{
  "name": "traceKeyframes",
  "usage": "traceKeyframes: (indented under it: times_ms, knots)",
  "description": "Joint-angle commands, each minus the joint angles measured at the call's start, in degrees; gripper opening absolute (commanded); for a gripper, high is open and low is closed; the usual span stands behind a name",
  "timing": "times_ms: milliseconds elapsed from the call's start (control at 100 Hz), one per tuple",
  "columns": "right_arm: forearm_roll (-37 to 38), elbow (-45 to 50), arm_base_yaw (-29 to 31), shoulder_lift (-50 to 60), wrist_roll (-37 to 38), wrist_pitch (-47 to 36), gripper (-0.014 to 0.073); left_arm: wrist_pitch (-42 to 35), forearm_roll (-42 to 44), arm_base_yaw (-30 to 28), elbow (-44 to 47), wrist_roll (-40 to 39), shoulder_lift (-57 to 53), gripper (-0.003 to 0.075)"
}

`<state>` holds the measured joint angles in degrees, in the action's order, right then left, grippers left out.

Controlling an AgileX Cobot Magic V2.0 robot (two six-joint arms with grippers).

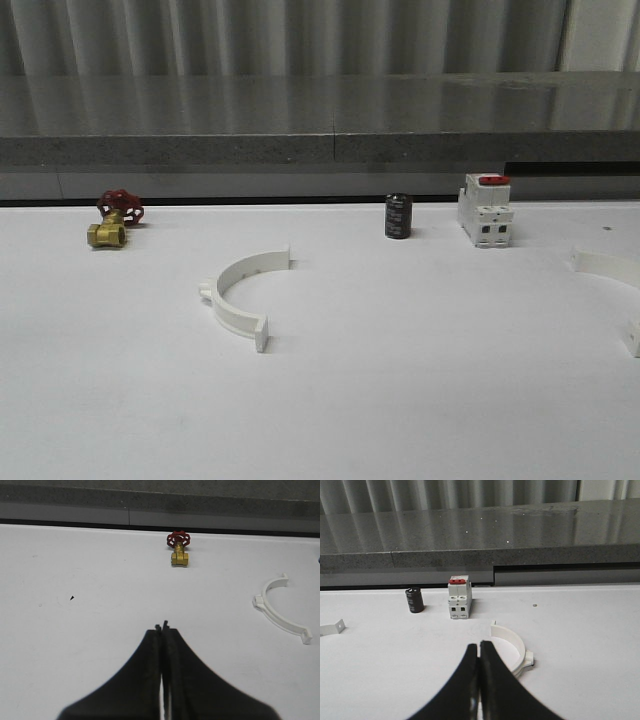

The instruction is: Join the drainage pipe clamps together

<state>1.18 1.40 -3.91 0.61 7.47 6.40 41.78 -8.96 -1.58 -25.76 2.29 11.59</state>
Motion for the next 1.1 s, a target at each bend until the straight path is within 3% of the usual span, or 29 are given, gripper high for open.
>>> traceKeyframes:
  times_ms: [0,250,580,760,940,1040,1090]
  knots:
    - [0.2,-3.4,-0.1,1.1,-0.6,-4.0,-0.0069,-4.0,-1.1,-0.1,-1.5,0.0,0.5,-0.002]
    - [0.2,-13.9,-0.1,-6.2,-0.6,5.4,-0.0069,-4.0,-1.1,-0.1,-1.5,0.0,0.5,-0.002]
    - [0.2,-37.9,-0.1,-37.3,-0.6,23.4,-0.0069,-4.0,-1.1,-0.1,-1.5,0.0,0.5,-0.002]
    - [0.2,-49.5,-0.1,-52.1,-0.6,26.3,-0.0069,-4.0,-1.1,-0.1,-1.5,0.0,0.5,-0.002]
    - [0.2,-54.1,-0.1,-61.8,-0.6,26.6,-0.0064,-4.0,-1.1,-0.1,-1.5,0.0,0.5,-0.002]
    - [0.2,-54.3,-0.1,-64.7,-0.6,27.1,0.0,-4.0,-1.1,-0.1,-1.5,0.0,0.5,-0.002]
    - [0.2,-54.3,-0.1,-65.6,-0.6,27.8,0.0091,-4.0,-1.1,-0.1,-1.5,0.0,0.5,-0.002]
